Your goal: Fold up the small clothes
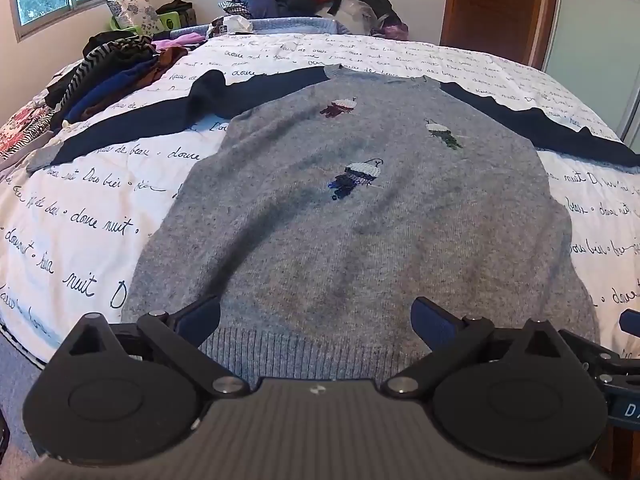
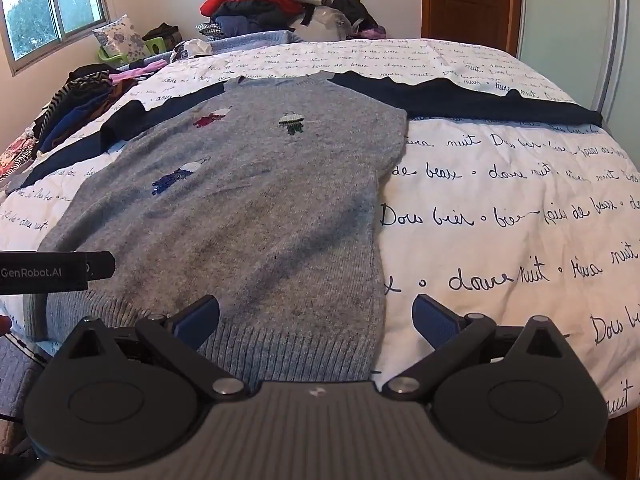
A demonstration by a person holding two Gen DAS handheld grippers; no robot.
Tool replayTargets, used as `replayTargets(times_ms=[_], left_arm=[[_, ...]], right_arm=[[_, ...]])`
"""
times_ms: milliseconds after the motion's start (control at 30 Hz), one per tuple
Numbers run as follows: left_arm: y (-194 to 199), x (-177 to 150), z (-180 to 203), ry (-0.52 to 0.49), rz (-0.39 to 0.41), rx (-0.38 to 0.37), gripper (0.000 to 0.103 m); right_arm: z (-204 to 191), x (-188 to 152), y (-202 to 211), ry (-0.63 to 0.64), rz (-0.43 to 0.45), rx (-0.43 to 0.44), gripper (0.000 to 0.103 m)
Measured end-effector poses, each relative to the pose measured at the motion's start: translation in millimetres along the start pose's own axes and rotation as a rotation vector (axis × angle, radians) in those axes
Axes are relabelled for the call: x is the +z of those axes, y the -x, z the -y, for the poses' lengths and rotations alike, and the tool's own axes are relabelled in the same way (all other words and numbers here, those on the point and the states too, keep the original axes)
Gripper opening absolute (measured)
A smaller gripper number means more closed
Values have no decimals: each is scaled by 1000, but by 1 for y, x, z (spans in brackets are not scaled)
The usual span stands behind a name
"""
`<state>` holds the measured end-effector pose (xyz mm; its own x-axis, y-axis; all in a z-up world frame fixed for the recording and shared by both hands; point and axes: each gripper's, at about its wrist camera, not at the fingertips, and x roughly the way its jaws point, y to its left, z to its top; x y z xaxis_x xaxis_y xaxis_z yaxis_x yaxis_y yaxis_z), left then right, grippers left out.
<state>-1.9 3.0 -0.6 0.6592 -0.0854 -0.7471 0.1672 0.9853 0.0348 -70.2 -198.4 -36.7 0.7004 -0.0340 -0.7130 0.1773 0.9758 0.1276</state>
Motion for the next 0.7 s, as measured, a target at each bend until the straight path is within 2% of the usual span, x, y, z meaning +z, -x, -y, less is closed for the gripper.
replayTargets(times_ms=[700], left_arm=[[-1,-1,4,-29,-1,1,101]], right_arm=[[2,-2,-3,-3,-21,24,103]])
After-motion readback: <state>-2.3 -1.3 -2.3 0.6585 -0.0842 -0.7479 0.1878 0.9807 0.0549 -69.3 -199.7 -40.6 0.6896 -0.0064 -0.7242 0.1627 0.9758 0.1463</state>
